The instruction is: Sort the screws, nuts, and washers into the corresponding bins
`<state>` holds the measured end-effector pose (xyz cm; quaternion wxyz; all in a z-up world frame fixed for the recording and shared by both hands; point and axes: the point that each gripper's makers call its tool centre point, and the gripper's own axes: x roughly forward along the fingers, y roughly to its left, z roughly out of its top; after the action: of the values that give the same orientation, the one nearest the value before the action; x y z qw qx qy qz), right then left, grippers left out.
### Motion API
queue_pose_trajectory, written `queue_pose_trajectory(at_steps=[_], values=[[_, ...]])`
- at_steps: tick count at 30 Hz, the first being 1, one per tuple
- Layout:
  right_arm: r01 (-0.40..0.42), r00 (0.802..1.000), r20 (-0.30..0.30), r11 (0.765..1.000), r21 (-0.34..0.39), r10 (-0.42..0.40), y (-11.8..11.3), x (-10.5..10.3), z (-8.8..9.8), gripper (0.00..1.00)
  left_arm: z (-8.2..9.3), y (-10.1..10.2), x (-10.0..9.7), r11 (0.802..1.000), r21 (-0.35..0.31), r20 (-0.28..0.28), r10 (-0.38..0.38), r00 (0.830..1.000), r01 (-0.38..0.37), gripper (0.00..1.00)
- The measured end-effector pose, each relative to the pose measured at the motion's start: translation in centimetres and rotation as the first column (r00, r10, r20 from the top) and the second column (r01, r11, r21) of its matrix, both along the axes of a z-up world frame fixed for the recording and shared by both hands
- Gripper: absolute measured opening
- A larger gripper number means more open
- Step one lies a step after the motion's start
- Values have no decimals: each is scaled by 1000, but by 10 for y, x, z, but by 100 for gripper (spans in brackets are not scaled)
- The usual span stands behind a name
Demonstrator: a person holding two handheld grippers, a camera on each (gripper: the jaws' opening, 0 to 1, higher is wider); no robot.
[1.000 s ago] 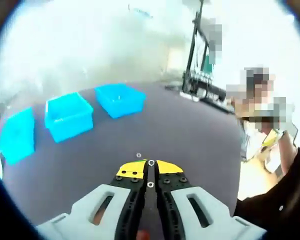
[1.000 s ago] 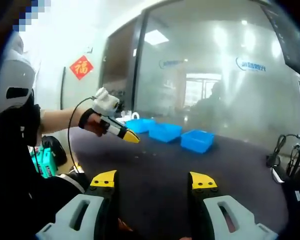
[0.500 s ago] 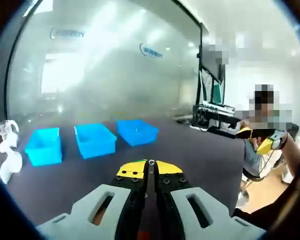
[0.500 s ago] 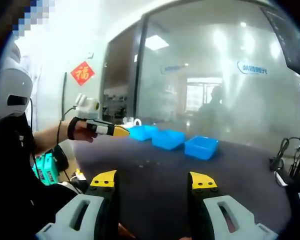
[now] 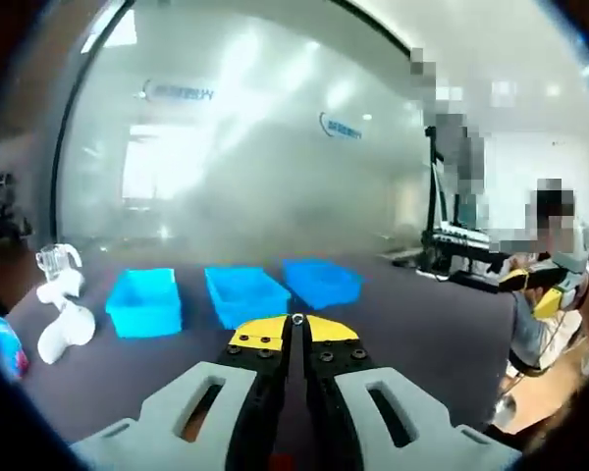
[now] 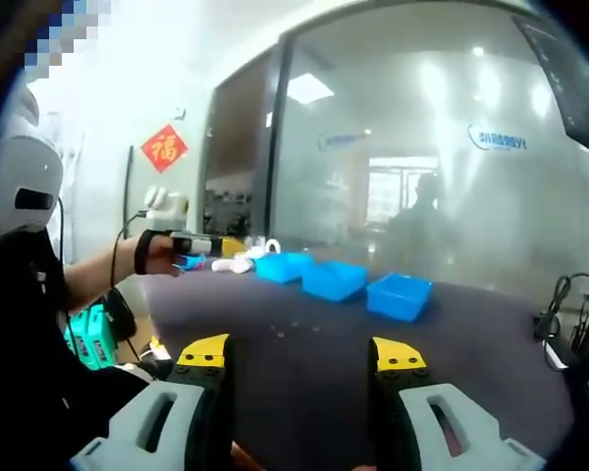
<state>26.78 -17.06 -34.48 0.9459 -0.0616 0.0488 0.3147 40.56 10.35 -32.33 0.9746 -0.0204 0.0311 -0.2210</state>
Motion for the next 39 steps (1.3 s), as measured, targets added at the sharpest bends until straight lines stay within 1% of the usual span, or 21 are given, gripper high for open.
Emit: queue_pose_trajectory(at_steps=[1, 2, 4, 6, 7, 9, 10, 11, 13, 14, 15, 19, 24, 25, 29, 32, 34, 37, 39], values=[[0, 1000, 1, 1000, 1, 0, 0, 0, 0, 50, 3, 8, 6, 1000, 2, 8, 24, 1000, -24, 6], [0, 1000, 1, 1000, 2, 0, 0, 0, 0, 50, 5, 15, 13, 999, -13, 8, 46, 999, -46, 6], [0, 1000, 1, 1000, 7, 0, 0, -1, -1, 50, 11, 31, 28, 994, -68, 13, 81, 997, -80, 6], [0, 1000, 0, 1000, 12, 0, 1, -1, -2, 50, 9, 51, 46, 984, -109, -6, 139, 990, -139, 6], [0, 1000, -1, 1000, 15, 0, 1, -1, -2, 50, 8, 57, 51, 981, -116, -16, 154, 988, -155, 6], [-1, 1000, -3, 1000, 20, 1, 2, -2, -4, 50, 10, 70, 68, 979, -94, -2, 179, 984, -178, 6], [0, 1000, -4, 1000, 22, 1, 2, -2, -5, 50, 13, 80, 79, 972, -104, 10, 215, 977, -213, 6], [-1, 1000, -5, 1000, 24, 1, 2, -2, -5, 50, 13, 85, 87, 970, -95, 10, 226, 974, -224, 6], [-1, 1000, -7, 1000, 28, 1, 2, -2, -7, 50, 15, 94, 102, 964, -99, 13, 249, 969, -246, 6], [-1, 1000, -7, 1000, 30, 1, 3, -2, -7, 50, 16, 97, 109, 963, -87, 25, 260, 965, -257, 6], [-1, 1000, -8, 999, 32, 1, 3, -2, -8, 50, 16, 98, 116, 962, -76, 29, 266, 963, -263, 6], [-3, 1000, -10, 999, 40, 3, 2, -3, -8, 50, 17, 99, 142, 962, -69, 26, 267, 963, -265, 5], [0, 1000, -14, 999, 44, 0, 1, -3, -10, 50, 26, 94, 164, 963, -32, 38, 269, 962, -268, 5], [1, 1000, -14, 999, 44, 0, 1, -3, -10, 50, 27, 94, 169, 962, -36, 34, 272, 962, -271, 5], [3, 1000, -13, 999, 49, -3, 0, -4, -10, 50, 30, 95, 184, 961, -9, 28, 277, 960, -277, 5], [6, 1000, -13, 999, 51, -5, -1, -4, -9, 50, 32, 103, 196, 956, -35, 9, 290, 957, -290, 5], [8, 1000, -14, 999, 51, -7, -2, -4, -10, 50, 28, 109, 202, 951, 6, 0, 309, 951, -309, 5], [8, 1000, -16, 999, 47, -8, -3, -4, -11, 50, 24, 111, 208, 953, 2, -16, 304, 952, -304, 5], [10, 1000, -15, 999, 51, -9, -3, -4, -10, 50, 20, 112, 210, 953, 22, -20, 301, 953, -301, 5]])
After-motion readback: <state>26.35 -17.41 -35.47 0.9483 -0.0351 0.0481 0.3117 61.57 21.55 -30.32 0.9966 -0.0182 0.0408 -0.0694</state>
